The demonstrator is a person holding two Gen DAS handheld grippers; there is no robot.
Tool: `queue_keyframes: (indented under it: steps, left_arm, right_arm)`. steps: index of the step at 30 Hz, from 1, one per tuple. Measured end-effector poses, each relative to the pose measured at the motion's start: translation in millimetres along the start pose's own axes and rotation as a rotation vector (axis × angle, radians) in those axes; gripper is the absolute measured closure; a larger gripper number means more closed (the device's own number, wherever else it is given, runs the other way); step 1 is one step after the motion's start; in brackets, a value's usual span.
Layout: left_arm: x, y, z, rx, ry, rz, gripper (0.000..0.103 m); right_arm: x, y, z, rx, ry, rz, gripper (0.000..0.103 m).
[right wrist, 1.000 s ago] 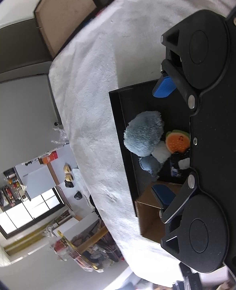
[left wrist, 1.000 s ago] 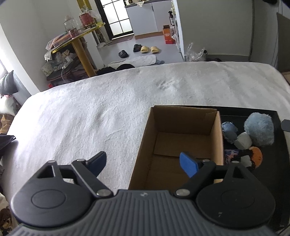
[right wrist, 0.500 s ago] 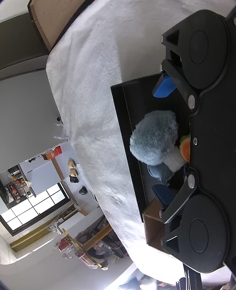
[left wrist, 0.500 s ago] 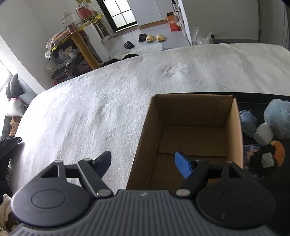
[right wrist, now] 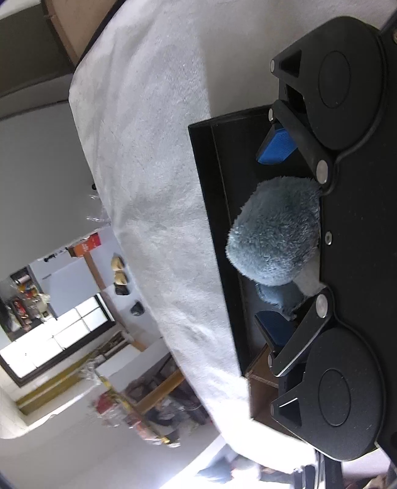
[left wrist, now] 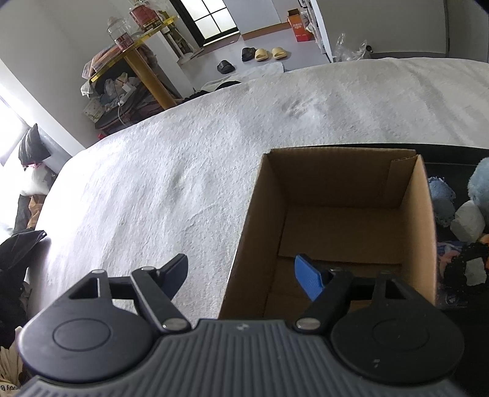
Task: Organize soft objects
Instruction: 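Close the right gripper on the fluffy ball and lift it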
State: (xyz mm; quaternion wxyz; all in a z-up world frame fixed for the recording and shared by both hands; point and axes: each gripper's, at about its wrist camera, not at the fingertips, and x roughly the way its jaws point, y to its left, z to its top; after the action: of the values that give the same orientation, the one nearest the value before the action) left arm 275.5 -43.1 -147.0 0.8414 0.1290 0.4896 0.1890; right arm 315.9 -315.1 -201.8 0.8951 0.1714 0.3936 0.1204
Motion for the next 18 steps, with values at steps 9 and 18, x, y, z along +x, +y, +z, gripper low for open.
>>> queue_keyframes:
  steps: [9,18]
  left_arm:
    - [5.6,-2.7,-0.1,0.005,0.008,-0.002,0.027]
    - [3.5,2.9,-7.9,-0.019,0.017,-0.035,0.064]
  right_arm:
    - [27.2,8.8,-10.3,-0.086,0.026,-0.065,0.000]
    - [13.9,9.6,-14.9,-0.134,0.014,-0.027,0.031]
